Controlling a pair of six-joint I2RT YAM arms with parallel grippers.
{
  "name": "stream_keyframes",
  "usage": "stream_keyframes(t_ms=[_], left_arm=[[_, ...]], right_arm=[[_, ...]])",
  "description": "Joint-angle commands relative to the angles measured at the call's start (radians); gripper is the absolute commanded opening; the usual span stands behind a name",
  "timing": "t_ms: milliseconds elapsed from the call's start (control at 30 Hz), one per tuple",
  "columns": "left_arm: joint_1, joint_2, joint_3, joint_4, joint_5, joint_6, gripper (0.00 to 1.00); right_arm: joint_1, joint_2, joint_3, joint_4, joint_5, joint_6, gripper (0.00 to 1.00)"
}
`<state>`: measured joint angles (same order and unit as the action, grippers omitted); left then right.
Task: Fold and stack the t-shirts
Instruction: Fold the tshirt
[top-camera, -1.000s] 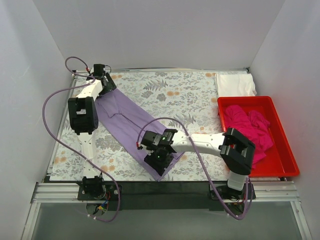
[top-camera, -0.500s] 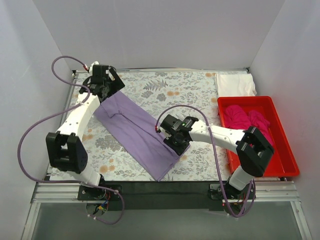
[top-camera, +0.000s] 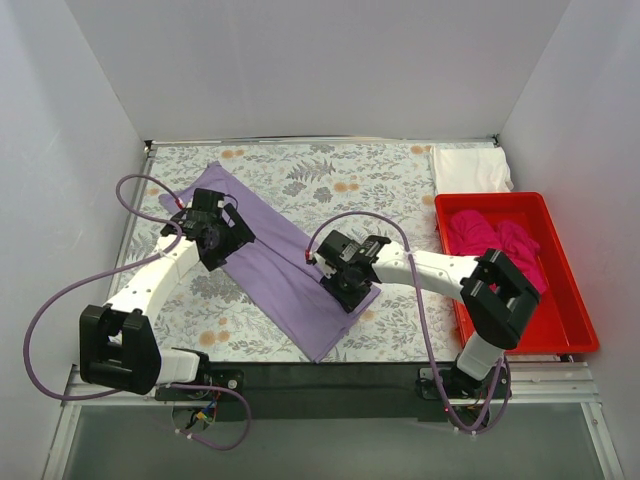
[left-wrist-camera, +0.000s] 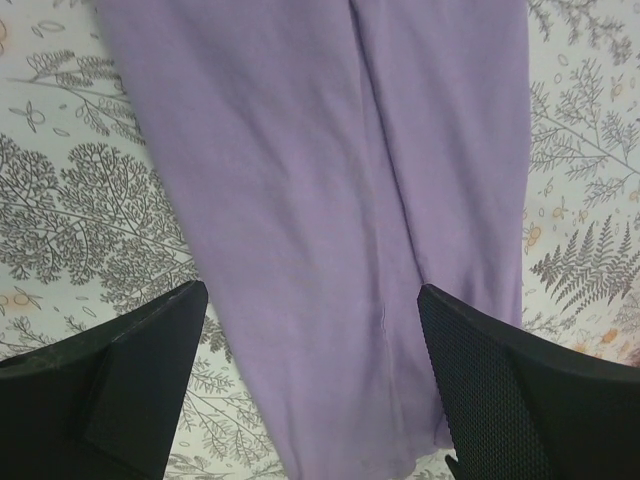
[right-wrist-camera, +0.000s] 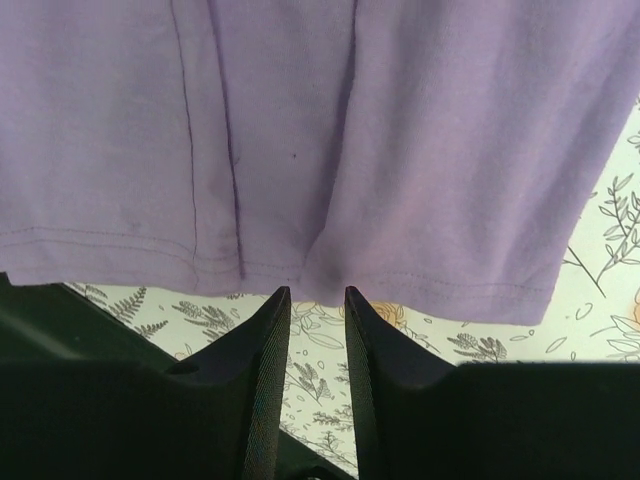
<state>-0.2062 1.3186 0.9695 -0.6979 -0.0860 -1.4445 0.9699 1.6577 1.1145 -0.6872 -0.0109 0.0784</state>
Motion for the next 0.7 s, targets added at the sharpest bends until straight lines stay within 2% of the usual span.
stream_keyframes(t_ms=[0,500,567,600,667], left_arm=[[-0.010,-0.039,-0.018,0.005,0.037,-0.033,0.80],[-0.022,-0.025,-0.049,0.020,0.043,-0.021,0.80],[-0.024,-0.024,-0.048,0.018,0.037,-0.020,0.80],[-0.024,-0.024,-0.048,0.020,0.037,-0.019,0.80],[-0.024,-0.022,-0.045,0.018,0.034,-0.014,0.80]], right_arm=[[0.006,0.031,0.010,0.046,-0.003,0.023,0.31],[0.007,0.100,-0.027,0.058,0.006,0.037,0.30],[0.006,0.096,-0.030,0.057,0.006,0.035,0.26],[0.006,0.088,-0.028,0.054,0.006,0.032,0.21],[0.006,0.073,-0.012,0.035,0.006,0.021,0.15]])
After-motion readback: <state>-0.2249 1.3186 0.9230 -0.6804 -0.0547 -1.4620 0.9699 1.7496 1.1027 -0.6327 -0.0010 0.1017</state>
